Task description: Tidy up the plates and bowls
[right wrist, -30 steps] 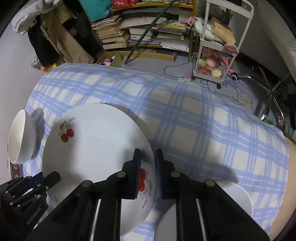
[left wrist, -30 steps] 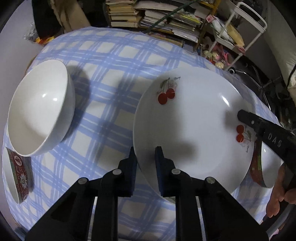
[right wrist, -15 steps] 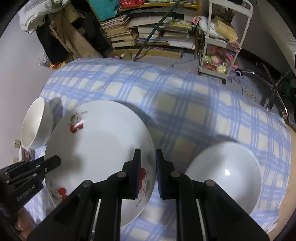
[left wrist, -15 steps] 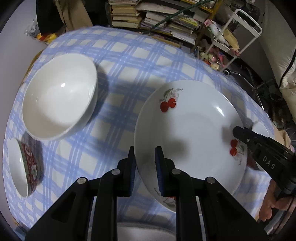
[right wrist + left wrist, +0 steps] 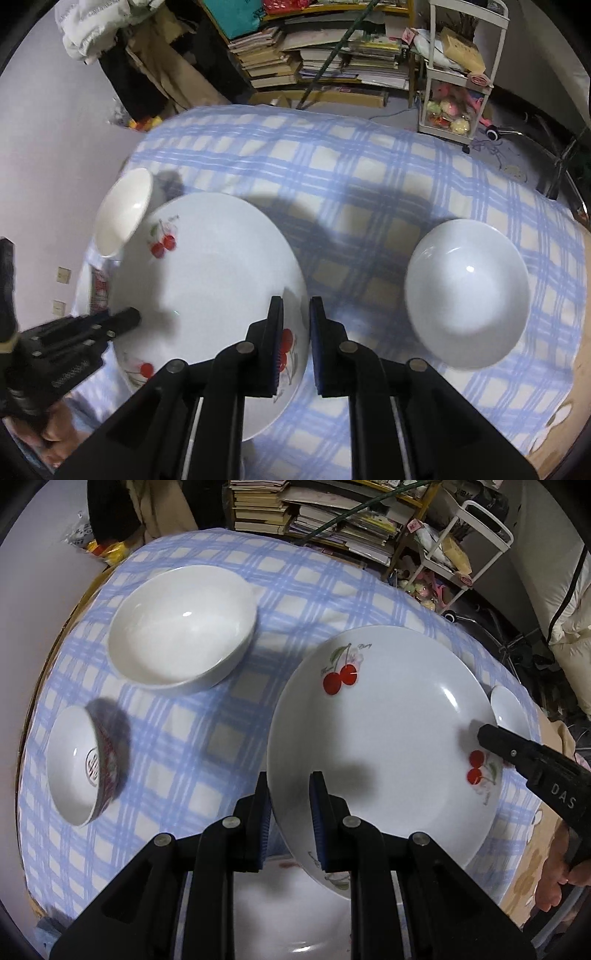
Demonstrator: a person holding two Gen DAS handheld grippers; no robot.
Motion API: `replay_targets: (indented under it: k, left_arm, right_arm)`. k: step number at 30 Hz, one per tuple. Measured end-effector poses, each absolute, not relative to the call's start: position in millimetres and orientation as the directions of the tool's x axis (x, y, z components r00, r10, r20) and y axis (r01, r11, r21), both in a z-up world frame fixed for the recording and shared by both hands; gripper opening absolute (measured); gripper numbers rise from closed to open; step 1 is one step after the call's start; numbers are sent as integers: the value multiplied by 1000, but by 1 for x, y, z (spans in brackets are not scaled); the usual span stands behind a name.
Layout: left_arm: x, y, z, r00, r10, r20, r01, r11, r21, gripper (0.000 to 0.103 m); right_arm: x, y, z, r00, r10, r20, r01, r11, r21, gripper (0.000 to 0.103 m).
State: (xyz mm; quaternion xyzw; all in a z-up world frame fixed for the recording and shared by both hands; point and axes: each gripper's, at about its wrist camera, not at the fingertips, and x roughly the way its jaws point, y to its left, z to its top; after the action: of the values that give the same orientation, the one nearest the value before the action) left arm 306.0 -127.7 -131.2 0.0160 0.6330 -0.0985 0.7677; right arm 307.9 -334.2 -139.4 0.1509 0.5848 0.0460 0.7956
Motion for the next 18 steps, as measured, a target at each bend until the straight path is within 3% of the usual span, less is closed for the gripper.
replay_targets:
  k: [9,18]
  left_arm:
    - [273,-105,-122,156,-156,-975,170,977,-129,19]
    - [236,-90,-109,187,-146,-971,194,975,-109,19]
  right_arm:
    - [278,-307,-116,325,218,-920,64,966,251,15]
    - [234,-300,-113,330,275,-903,82,945,318,15]
